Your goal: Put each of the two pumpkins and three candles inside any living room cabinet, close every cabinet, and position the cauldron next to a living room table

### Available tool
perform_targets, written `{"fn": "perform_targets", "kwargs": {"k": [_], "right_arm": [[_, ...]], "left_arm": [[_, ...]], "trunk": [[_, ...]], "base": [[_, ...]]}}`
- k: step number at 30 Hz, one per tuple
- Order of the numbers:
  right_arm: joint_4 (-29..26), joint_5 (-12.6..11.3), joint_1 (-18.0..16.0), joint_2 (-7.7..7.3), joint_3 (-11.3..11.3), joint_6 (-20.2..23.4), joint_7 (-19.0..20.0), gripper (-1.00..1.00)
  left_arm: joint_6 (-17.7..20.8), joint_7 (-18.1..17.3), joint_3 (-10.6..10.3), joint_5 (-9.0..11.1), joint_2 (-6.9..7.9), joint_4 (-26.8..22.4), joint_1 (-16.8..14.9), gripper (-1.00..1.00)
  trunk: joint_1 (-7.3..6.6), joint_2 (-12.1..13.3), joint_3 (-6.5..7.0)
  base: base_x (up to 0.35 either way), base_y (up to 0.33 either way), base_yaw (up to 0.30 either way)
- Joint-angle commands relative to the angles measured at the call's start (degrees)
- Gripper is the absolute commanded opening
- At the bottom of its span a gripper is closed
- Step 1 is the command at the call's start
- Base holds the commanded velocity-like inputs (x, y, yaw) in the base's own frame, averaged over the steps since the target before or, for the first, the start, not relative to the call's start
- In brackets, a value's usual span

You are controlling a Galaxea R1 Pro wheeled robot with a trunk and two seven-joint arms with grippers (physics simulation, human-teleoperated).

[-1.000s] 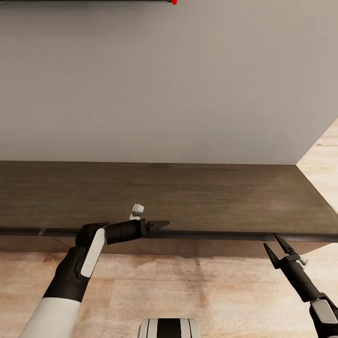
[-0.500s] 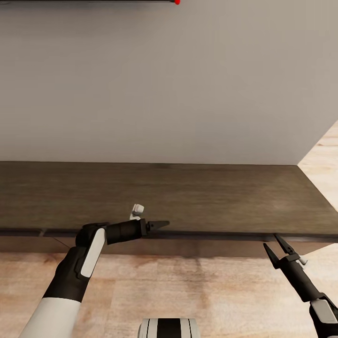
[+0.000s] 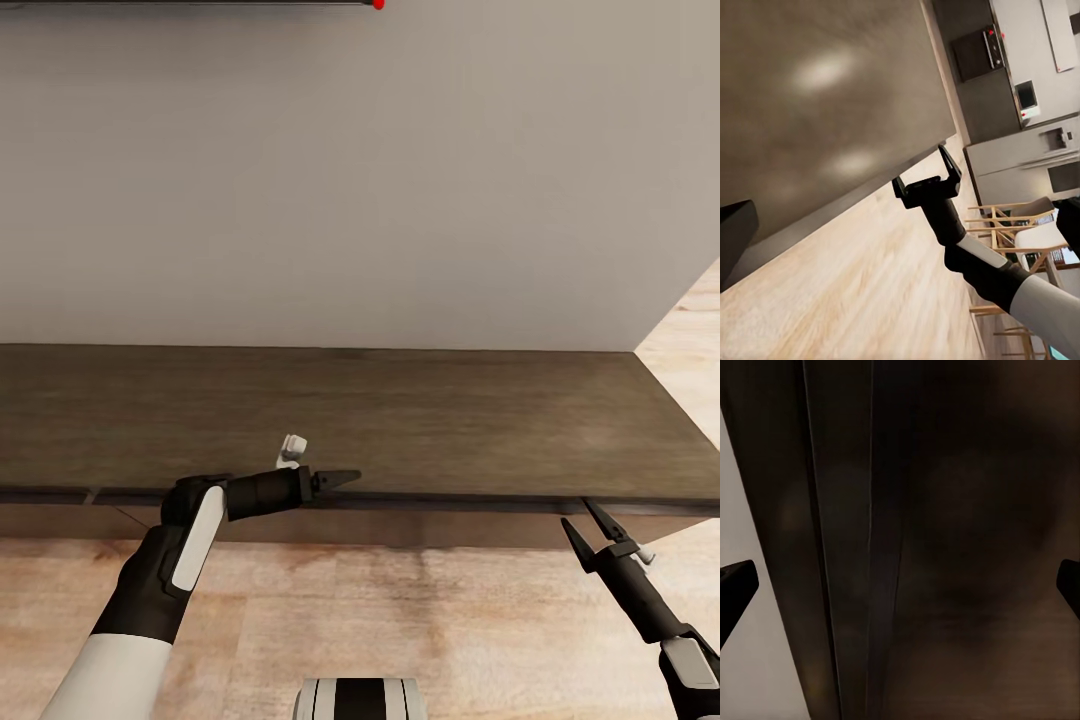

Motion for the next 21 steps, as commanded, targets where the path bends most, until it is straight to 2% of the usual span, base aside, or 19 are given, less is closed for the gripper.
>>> {"fn": "perform_targets", "kwargs": {"k": [1, 21], "right_arm": [[0.03, -0.13, -0.04, 0.02, -0.1, 0.43, 0.08, 1.0], [0.03, -0.11, -0.04, 0.01, -0.1, 0.43, 0.04, 1.0]], "left_arm": [[0.2, -0.21, 0.03, -0.09, -0.02, 0.0, -0.03, 1.0], [0.16, -0.12, 0.01, -0.13, -0.02, 0.0, -0.03, 1.0]], "trunk": [[-0.01, -0.01, -0.04], [-0.01, -0.01, -0.04]], "base": [[0.0, 0.0, 0.0], [-0.024, 0.0, 0.0]]}}
